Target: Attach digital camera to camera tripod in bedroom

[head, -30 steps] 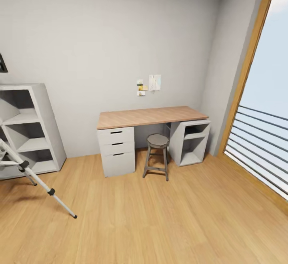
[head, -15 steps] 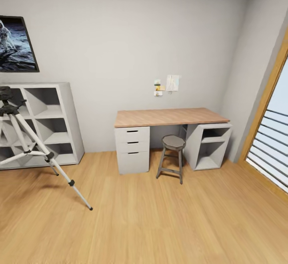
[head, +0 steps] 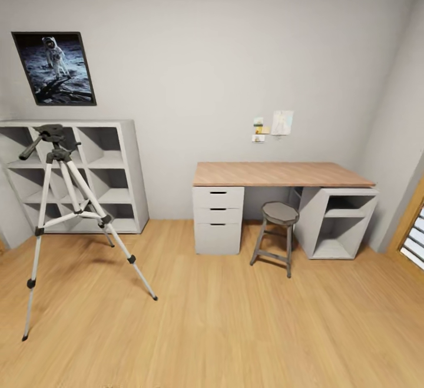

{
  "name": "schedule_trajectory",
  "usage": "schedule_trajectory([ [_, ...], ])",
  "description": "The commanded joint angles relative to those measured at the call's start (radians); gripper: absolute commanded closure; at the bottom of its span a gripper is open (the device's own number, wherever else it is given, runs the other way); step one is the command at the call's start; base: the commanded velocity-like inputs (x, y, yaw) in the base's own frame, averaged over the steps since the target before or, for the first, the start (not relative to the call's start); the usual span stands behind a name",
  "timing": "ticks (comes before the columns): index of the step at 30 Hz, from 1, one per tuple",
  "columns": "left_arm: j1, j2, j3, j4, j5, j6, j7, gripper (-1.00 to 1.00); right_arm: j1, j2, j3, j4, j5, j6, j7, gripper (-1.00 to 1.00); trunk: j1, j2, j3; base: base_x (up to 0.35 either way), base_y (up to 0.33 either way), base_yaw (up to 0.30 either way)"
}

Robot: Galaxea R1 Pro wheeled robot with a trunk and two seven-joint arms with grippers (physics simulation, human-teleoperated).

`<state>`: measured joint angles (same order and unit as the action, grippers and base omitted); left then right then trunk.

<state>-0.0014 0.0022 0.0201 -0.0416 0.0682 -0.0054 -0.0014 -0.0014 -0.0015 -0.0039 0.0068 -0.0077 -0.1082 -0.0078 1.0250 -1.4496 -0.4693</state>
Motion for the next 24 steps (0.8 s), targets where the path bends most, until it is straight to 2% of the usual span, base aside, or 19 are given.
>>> schedule_trajectory([
  [1, 0.000, 0.000, 0.001, -0.001, 0.007, -0.001, 0.000, -1.00, 0.000, 0.000, 0.000, 0.001, -0.001, -0.005, -0.001, -1.00, 0.000, 0.000, -0.001, 0.000, 0.000, 0.275],
  [24, 0.000, 0.001, 0.001, -0.001, 0.009, -0.001, 0.001, -1.00, 0.000, 0.000, -0.001, 0.002, -0.001, -0.007, -0.001, -1.00, 0.000, 0.000, -0.001, 0.000, 0.000, 0.275],
])
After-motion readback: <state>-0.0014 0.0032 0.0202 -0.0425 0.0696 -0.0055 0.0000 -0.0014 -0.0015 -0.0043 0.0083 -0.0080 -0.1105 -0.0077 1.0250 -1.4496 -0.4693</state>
